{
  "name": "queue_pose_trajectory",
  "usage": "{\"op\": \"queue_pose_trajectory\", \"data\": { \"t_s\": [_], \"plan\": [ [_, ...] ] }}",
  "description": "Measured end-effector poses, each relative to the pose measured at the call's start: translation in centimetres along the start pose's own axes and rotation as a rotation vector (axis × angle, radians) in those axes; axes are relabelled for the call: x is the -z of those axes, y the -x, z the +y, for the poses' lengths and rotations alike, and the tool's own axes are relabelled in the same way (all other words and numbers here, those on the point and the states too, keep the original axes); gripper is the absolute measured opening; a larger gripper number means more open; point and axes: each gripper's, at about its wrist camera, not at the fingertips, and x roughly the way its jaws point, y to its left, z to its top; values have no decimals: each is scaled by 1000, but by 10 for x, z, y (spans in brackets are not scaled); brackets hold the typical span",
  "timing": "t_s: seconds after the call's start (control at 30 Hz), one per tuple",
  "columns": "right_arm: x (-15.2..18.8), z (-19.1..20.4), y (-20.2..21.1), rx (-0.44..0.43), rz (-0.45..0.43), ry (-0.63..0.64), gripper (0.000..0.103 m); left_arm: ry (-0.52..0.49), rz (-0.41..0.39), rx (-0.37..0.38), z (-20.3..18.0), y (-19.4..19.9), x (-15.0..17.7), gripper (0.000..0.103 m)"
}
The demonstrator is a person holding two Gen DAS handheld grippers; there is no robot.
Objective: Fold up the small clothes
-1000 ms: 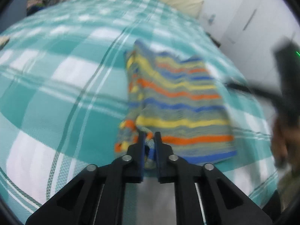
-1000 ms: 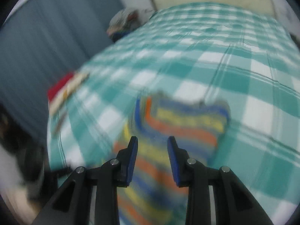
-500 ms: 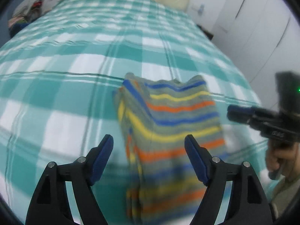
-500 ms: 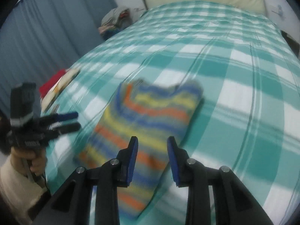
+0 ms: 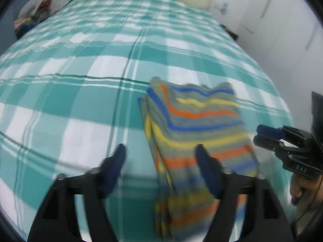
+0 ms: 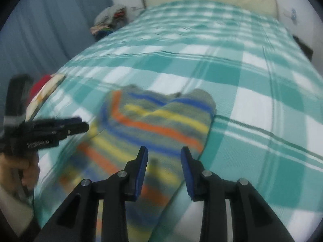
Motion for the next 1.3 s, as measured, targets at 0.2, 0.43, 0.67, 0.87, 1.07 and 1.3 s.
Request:
{"op": "queue_pose_trajectory", "data": {
  "t_s": [0.2,0.43,0.67,0.87,1.07,1.3],
  "plan": [
    [75,41,11,-91,179,46,45,-105,202,-120,-12,-16,69,72],
    [120,62,70,111,92,31,76,-61,-79,-103,-29,78,85,100],
    [117,83,117,345,-173,7,95,-44,-237,-46,-63,81,104,100],
    [125,74,114,423,-159,-5,95,-20,-178,-46,-60,53,117,100],
    [130,70,100,463,-138,-16,95,-45,-208,-89,-63,58,118,100],
    [131,74,97,494,-139,-4,95,-44,-213,-130,-60,62,120,100]
  ]
}}
